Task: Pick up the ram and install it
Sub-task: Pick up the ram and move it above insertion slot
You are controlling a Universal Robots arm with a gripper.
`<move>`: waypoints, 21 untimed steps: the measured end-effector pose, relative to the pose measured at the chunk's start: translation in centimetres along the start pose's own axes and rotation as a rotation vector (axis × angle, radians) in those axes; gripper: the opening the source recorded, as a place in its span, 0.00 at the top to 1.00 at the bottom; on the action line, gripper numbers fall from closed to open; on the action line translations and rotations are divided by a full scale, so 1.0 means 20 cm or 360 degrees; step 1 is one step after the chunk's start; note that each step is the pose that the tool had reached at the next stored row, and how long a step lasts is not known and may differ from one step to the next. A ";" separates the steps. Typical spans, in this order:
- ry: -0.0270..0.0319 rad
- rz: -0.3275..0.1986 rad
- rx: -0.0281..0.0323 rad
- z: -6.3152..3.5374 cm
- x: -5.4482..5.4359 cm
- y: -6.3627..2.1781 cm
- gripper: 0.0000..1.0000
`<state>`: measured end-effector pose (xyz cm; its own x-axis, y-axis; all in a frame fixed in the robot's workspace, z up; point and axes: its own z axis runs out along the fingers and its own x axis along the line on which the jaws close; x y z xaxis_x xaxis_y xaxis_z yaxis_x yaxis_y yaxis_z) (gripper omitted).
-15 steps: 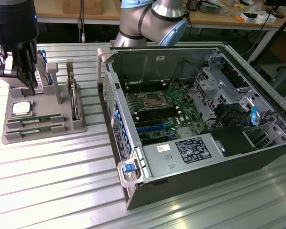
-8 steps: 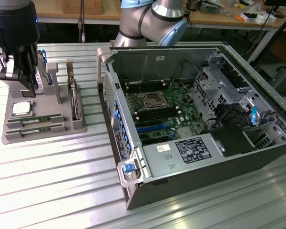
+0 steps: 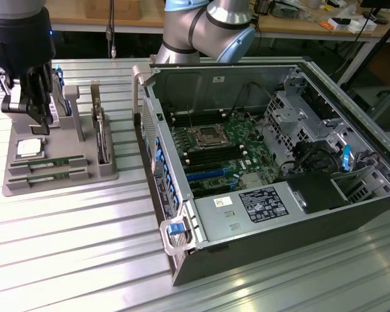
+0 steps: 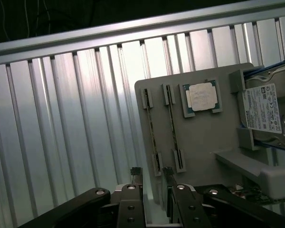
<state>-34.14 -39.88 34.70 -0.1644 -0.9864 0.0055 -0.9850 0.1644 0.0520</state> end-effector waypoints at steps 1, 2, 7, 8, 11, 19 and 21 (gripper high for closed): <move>-0.00008 0.0000 -0.00002 0.007 0.00 0.000 0.70; -0.00011 0.0000 -0.00004 0.009 0.00 0.000 0.70; -0.00035 0.0000 -0.00006 0.033 0.00 -0.002 0.70; -0.00036 0.0000 -0.00007 0.038 0.00 -0.002 0.70; -0.00038 0.0000 -0.00007 0.047 0.00 -0.002 0.70; -0.00040 0.0000 -0.00007 0.070 0.00 -0.003 0.70; -0.00041 0.0000 -0.00008 0.077 0.00 -0.004 0.70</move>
<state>-34.15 -39.88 33.16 -0.1644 -0.9864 0.0029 -0.9850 0.1643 0.0525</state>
